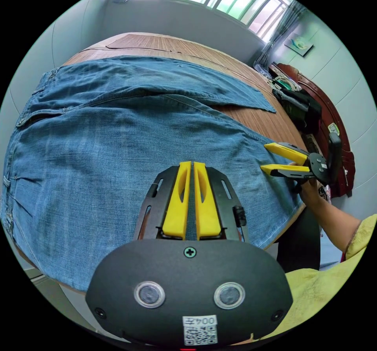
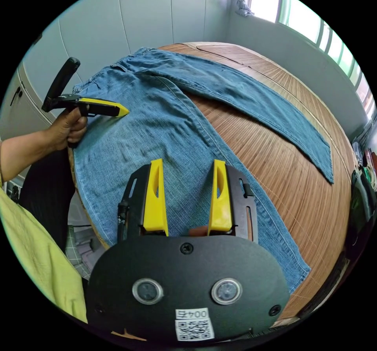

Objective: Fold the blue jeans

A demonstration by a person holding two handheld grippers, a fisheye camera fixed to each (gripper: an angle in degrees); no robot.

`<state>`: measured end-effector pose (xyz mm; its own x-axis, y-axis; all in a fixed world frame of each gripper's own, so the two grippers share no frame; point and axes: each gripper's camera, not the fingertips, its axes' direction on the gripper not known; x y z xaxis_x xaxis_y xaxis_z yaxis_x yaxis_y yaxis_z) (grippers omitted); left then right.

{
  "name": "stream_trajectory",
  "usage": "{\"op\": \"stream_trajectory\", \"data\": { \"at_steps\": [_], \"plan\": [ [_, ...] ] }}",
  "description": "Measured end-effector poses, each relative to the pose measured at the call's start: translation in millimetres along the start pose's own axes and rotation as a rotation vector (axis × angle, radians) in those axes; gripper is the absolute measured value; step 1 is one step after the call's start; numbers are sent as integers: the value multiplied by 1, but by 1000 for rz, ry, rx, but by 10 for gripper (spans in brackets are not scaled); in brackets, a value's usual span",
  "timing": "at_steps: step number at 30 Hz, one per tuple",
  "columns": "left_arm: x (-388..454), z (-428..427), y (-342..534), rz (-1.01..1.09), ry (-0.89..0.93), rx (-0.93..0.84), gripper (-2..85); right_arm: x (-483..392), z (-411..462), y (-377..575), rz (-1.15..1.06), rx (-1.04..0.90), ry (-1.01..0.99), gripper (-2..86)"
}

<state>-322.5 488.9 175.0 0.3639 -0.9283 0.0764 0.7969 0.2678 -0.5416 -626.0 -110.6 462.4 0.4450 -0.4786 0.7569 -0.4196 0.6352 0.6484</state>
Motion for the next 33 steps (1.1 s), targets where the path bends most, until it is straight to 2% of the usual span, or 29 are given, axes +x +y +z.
{"op": "stream_trajectory", "data": {
  "at_steps": [3,7,8,11,14,20,24,27,31,33],
  "plan": [
    [1,-4,-3,-3,18,3,38,-3,5,7,-6,12,19,174],
    [-5,-12,-11,11,198,-13,110,-2,11,14,-7,17,22,175],
    [-7,-21,-15,17,190,-2,126,-2,12,16,-8,18,23,175],
    [-28,-60,-30,32,46,109,139,-2,16,20,-9,19,28,174],
    [-71,-97,-56,-38,-67,204,132,0,19,24,-8,22,27,173],
    [-135,-96,-122,-125,-198,91,127,5,25,31,-4,28,20,173],
    [-153,-75,-141,-183,-188,21,116,8,28,34,-3,30,19,173],
    [-154,-70,-143,-153,-294,42,75,10,31,37,-2,31,19,173],
    [-149,-83,-153,-183,-197,50,88,14,33,40,-1,33,17,173],
    [-121,-86,-159,-98,-269,74,91,15,34,41,-1,33,17,173]
  ]
}}
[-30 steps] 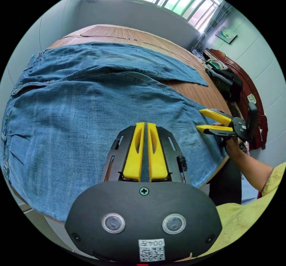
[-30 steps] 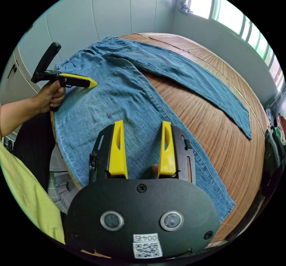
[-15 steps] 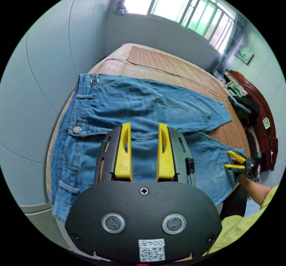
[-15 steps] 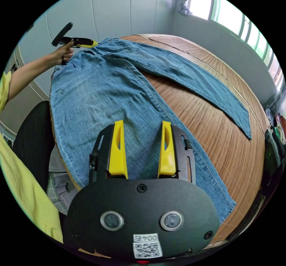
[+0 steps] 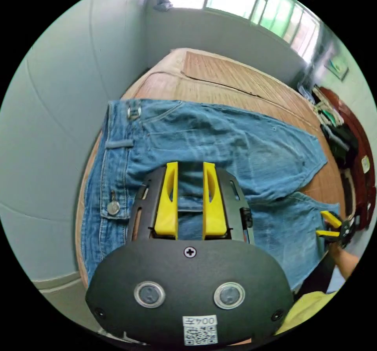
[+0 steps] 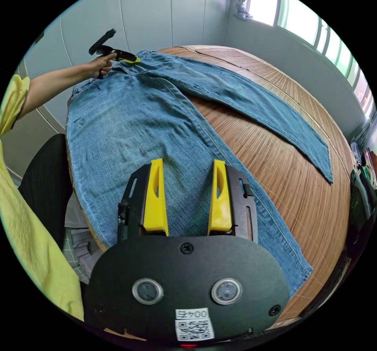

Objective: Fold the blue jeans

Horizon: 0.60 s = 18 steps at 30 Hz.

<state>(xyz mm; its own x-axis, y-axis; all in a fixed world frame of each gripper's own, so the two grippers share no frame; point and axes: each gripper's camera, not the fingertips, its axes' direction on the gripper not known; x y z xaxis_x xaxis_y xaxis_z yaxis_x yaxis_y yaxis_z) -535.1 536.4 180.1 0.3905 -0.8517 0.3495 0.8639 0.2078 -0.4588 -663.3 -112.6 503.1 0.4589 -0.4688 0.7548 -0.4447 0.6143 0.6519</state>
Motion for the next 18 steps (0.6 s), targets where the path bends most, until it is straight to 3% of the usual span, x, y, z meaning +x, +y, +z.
{"op": "stream_trajectory", "data": {
  "at_steps": [5,7,11,18],
  "plan": [
    [99,15,-34,279,-124,-34,91,4,3,2,1,-1,-2,173],
    [115,23,-44,288,-166,-45,94,5,3,3,1,-1,-1,173],
    [127,46,-63,269,-23,-110,123,9,5,5,4,2,-4,172],
    [117,47,-75,177,21,-153,145,13,7,7,5,4,-7,172]
  ]
}}
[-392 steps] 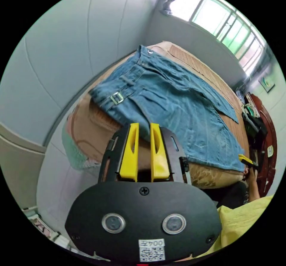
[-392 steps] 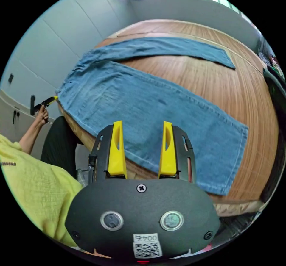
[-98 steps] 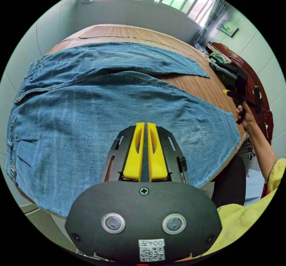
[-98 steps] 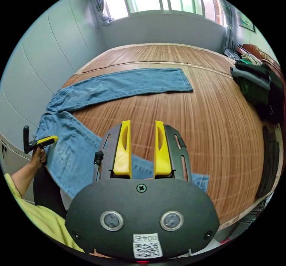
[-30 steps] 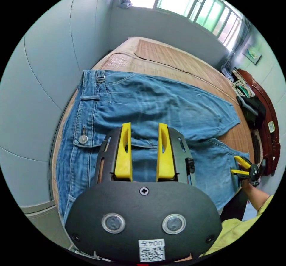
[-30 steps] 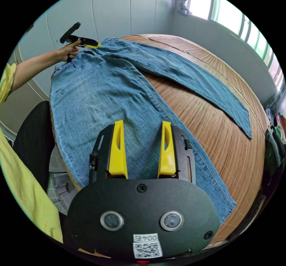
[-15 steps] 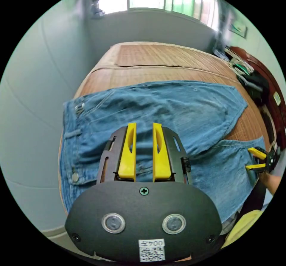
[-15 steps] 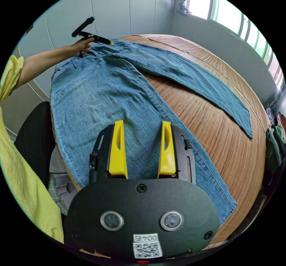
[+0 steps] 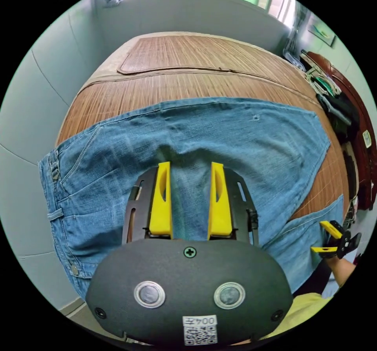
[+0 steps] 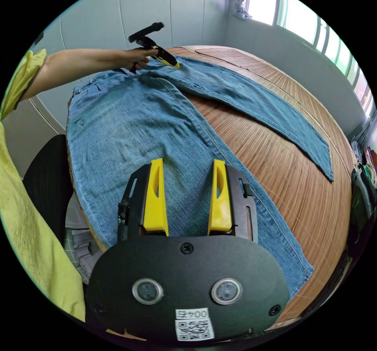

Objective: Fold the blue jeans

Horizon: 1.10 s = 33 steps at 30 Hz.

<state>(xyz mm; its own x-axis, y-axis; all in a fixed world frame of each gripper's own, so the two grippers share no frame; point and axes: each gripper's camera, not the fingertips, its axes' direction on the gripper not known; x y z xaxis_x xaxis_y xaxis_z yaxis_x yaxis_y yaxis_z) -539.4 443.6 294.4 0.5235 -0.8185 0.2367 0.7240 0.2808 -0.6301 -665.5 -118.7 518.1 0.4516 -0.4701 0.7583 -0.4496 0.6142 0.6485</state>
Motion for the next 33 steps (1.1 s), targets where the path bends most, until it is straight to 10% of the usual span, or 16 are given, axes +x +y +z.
{"op": "stream_trajectory", "data": {
  "at_steps": [18,33],
  "plan": [
    [144,-28,23,356,12,-10,128,7,3,1,1,2,0,171],
    [5,-155,288,-56,51,84,108,9,4,-1,0,0,1,171]
  ]
}}
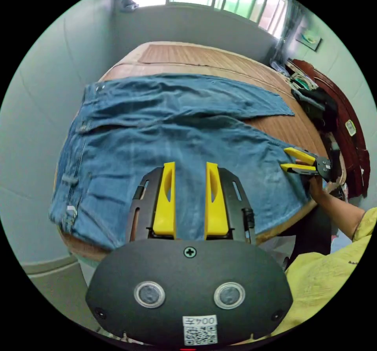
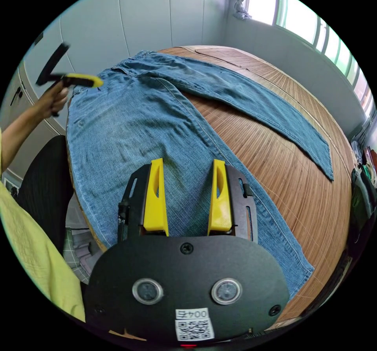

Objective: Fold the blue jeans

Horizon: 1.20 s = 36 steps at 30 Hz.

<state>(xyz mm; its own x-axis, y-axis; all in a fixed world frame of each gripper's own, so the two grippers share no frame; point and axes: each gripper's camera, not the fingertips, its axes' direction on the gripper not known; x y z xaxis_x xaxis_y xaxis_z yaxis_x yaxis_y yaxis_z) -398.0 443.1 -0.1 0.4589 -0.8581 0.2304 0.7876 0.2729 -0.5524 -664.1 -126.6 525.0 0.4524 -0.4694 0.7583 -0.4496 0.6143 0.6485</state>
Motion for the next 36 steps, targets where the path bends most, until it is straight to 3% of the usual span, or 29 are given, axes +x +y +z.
{"op": "stream_trajectory", "data": {
  "at_steps": [5,14,20,36],
  "plan": [
    [-60,-29,128,-320,30,10,81,0,1,-4,-2,-15,2,171],
    [-136,-66,195,-719,50,284,76,1,3,-8,4,-27,-4,172],
    [-172,-79,188,-747,-13,331,80,1,4,-8,8,-26,-6,172],
    [-197,-56,191,-677,-98,242,87,0,7,-11,12,-28,-3,172]
  ]
}}
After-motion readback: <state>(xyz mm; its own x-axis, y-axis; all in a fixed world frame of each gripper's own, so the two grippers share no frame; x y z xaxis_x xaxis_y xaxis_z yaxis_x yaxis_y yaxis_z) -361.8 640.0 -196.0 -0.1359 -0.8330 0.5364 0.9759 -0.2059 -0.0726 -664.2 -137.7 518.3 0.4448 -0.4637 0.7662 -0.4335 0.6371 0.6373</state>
